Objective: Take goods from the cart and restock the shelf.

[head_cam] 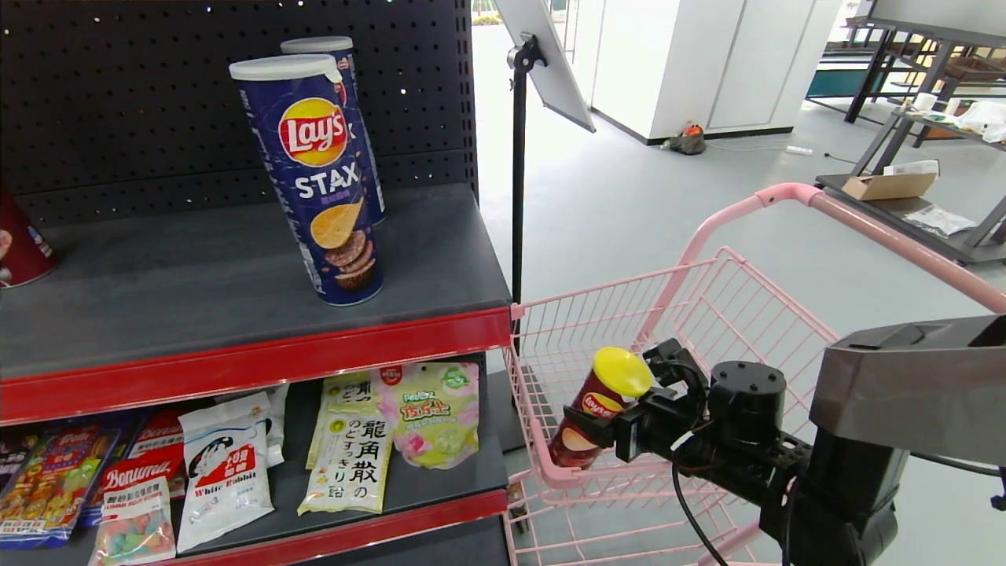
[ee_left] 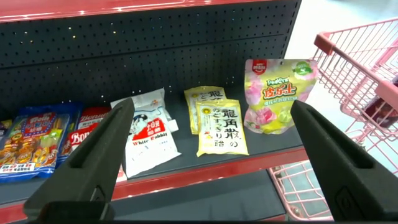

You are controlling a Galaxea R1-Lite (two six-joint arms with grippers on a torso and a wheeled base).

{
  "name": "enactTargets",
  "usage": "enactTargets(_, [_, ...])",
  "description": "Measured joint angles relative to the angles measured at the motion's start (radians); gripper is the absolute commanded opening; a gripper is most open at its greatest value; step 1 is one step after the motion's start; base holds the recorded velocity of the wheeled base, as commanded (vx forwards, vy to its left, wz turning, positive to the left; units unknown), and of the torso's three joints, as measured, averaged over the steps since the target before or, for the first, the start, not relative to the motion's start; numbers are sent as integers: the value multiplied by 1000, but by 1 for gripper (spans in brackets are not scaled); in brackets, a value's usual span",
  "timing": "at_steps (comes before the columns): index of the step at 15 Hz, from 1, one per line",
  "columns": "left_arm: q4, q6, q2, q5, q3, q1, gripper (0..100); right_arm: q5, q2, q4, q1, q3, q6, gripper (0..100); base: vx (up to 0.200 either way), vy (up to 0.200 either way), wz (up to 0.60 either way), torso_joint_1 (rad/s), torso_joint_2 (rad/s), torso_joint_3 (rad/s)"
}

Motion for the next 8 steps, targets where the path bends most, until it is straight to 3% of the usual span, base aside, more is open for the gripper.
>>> enactTargets(5, [0, 0, 0, 0, 0, 0, 100, -17, 37, 0, -2, -47, 0, 100, 0, 0, 0, 0, 0, 0])
enactTargets(6, [0, 0, 0, 0, 0, 0, 100, -20, 40, 0, -2, -51, 0, 0, 0, 0, 0, 0, 0, 0])
enactTargets(8, [0, 0, 0, 0, 0, 0, 100, -22, 44, 0, 2, -54, 0, 0, 0, 0, 0, 0, 0, 0])
